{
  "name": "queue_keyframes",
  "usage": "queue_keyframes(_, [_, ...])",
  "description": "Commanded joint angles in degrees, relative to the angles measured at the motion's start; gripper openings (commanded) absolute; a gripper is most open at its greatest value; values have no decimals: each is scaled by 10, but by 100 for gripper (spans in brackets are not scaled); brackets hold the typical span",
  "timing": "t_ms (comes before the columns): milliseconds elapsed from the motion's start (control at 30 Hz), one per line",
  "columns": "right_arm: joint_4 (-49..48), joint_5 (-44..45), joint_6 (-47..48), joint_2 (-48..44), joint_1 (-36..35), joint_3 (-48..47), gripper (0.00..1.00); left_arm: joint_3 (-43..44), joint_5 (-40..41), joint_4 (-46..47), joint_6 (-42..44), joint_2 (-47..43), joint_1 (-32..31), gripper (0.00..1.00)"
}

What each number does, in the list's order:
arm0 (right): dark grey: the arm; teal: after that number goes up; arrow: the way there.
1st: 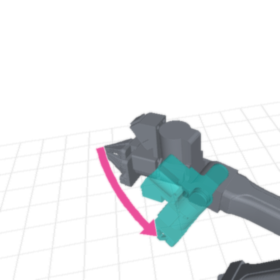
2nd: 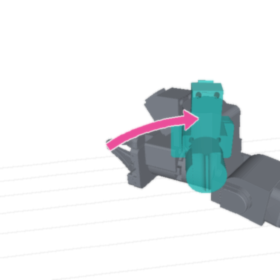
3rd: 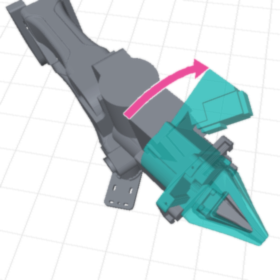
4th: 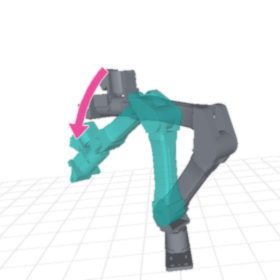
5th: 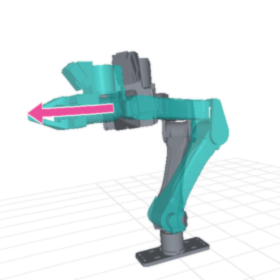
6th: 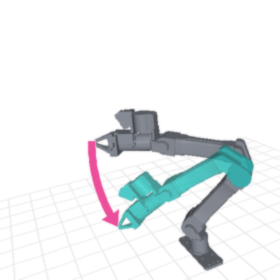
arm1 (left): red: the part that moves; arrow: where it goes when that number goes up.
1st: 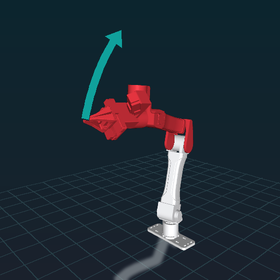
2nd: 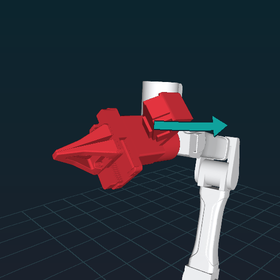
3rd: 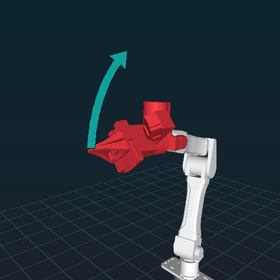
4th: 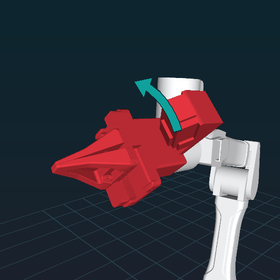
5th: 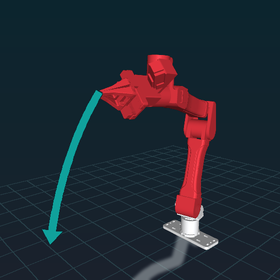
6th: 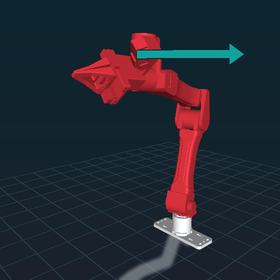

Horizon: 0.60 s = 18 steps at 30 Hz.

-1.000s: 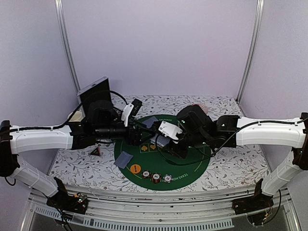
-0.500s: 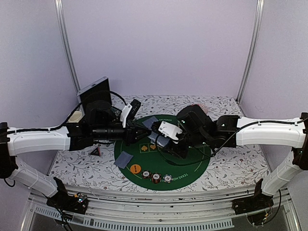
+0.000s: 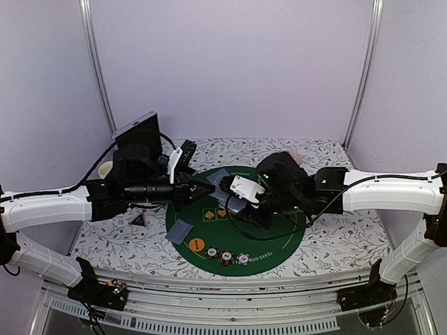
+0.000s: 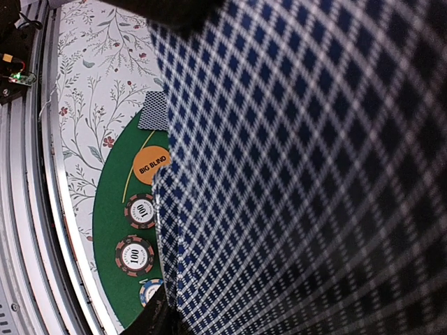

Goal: Distribute texas hold em gaming equipment
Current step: Pick up the poker card from the face-down deck piles.

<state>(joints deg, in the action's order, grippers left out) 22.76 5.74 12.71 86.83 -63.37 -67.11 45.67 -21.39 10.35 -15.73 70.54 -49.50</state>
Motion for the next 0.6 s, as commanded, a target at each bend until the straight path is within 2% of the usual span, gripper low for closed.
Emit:
queue_keyframes(0, [-8, 15, 1, -10, -2, 0, 43, -8, -11, 14, -12, -17, 0, 0])
queue_keyframes(200, [-16, 14, -10, -21, 10, 13, 42, -30, 67, 15, -73, -67, 25, 0])
queue_keyframes(433, [-19, 14, -20, -20, 22, 18, 42, -76, 106, 56, -164, -143, 58, 0])
queue_keyframes(567, [-20, 15, -23, -20, 26, 21, 42, -109, 236, -1, -249, -203, 75, 0])
